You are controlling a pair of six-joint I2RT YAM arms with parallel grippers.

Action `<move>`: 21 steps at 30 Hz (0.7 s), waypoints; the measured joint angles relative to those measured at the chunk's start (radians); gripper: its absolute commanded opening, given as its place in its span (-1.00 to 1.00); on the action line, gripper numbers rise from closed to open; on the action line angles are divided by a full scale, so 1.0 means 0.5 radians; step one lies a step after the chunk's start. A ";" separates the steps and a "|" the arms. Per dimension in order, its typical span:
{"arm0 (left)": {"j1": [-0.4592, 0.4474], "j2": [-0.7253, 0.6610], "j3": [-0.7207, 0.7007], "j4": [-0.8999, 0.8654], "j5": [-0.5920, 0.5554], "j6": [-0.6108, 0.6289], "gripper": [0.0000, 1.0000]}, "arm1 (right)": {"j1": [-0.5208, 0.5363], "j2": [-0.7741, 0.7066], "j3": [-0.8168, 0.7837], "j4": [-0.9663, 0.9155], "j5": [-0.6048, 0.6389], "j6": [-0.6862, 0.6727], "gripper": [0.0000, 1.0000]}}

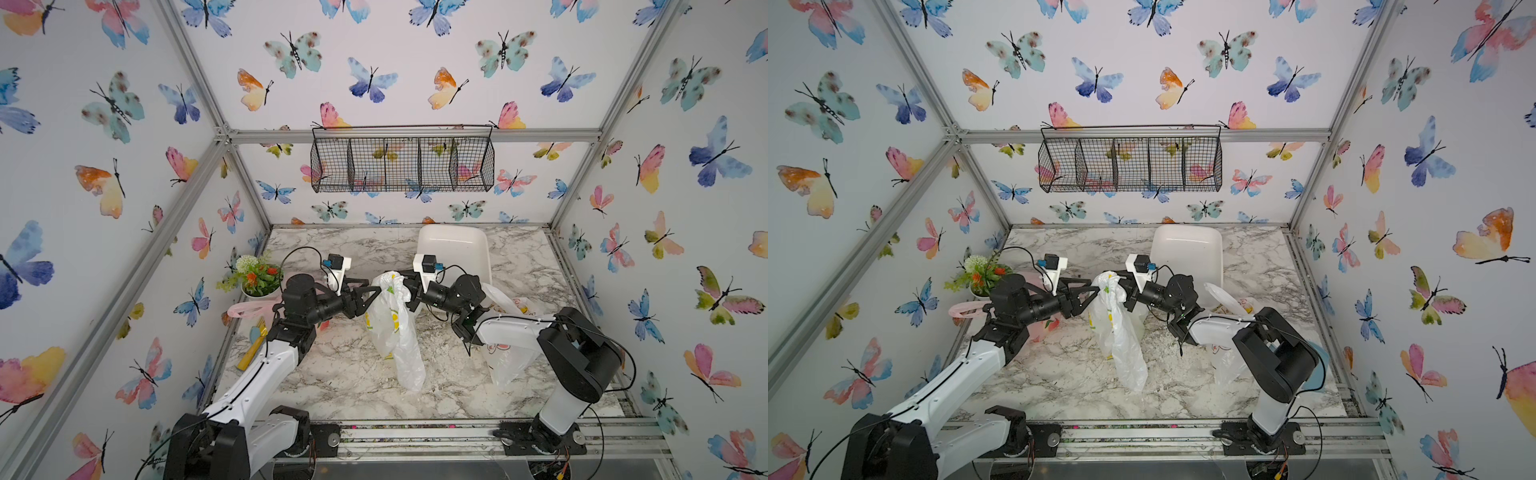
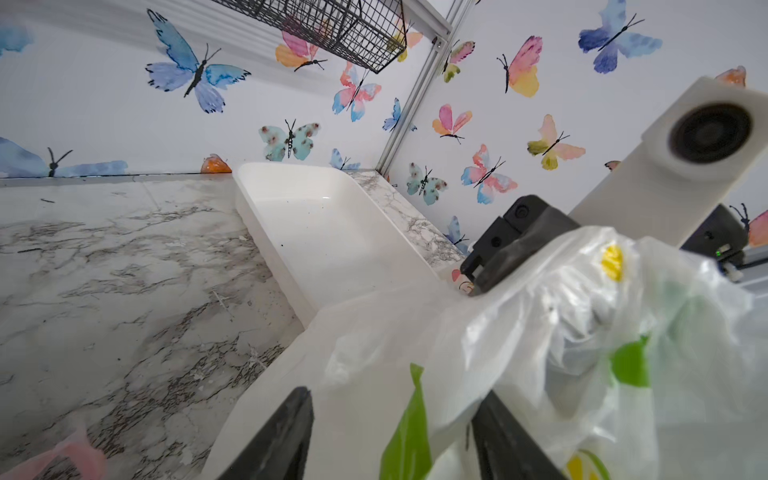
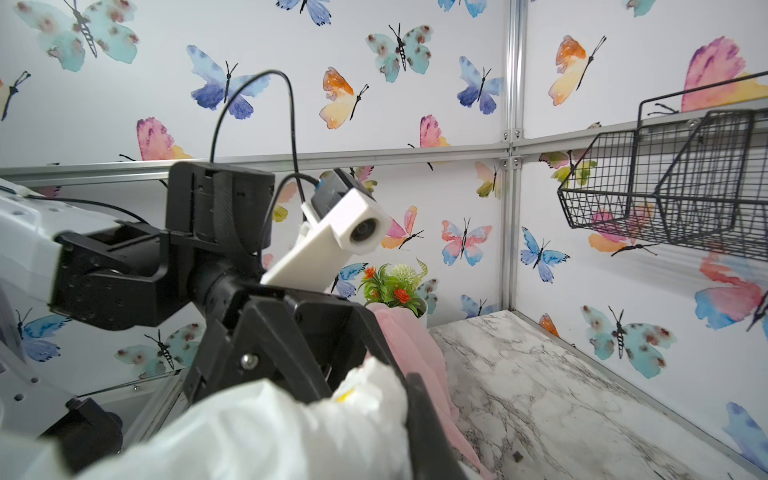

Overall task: Place the pears into plastic bags & tie knots
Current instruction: Tie the plastic bag at the center of the board.

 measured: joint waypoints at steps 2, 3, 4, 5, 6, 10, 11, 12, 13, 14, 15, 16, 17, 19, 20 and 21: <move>-0.051 0.046 -0.053 0.122 0.031 -0.066 -0.58 | -0.001 0.000 0.009 0.007 -0.014 0.021 -0.68; -0.076 0.061 -0.076 0.182 0.043 -0.085 -0.75 | -0.001 0.001 0.021 0.008 -0.023 0.031 -0.67; -0.098 0.070 -0.094 0.231 0.047 -0.108 -0.85 | -0.002 0.003 0.037 0.008 -0.030 0.041 -0.65; -0.131 0.081 -0.120 0.300 0.055 -0.134 -0.92 | -0.001 0.005 0.054 0.014 -0.037 0.050 -0.62; -0.163 0.092 -0.142 0.356 0.060 -0.155 -0.96 | -0.002 0.011 0.075 0.014 -0.048 0.056 -0.59; -0.246 0.133 -0.187 0.502 0.059 -0.201 -1.00 | -0.002 0.039 0.108 0.019 -0.081 0.077 -0.48; -0.252 0.142 -0.195 0.525 0.059 -0.209 -1.00 | -0.002 0.049 0.109 0.023 -0.084 0.083 -0.45; -0.256 0.152 -0.201 0.542 0.060 -0.218 -1.00 | -0.003 0.058 0.111 0.027 -0.086 0.089 -0.43; -0.256 0.159 -0.206 0.552 0.060 -0.223 -1.00 | -0.004 0.066 0.114 0.027 -0.089 0.091 -0.42; -0.259 0.169 -0.213 0.568 0.060 -0.231 -1.00 | -0.005 0.076 0.118 0.028 -0.090 0.095 -0.41; -0.260 0.176 -0.217 0.578 0.060 -0.237 -1.00 | -0.005 0.083 0.123 0.028 -0.092 0.098 -0.39; -0.262 0.185 -0.220 0.584 0.060 -0.243 -1.00 | -0.005 0.088 0.125 0.028 -0.092 0.104 -0.37; -0.270 0.196 -0.220 0.592 0.059 -0.245 -1.00 | -0.004 0.090 0.127 0.028 -0.094 0.105 -0.35; -0.302 0.225 -0.220 0.616 0.057 -0.248 -1.00 | -0.005 0.092 0.127 0.029 -0.102 0.112 -0.34; -0.333 0.248 -0.219 0.632 0.053 -0.247 -1.00 | -0.005 0.095 0.131 0.030 -0.112 0.118 -0.36; -0.362 0.268 -0.219 0.642 0.050 -0.248 -1.00 | -0.005 0.104 0.140 0.034 -0.127 0.124 -0.51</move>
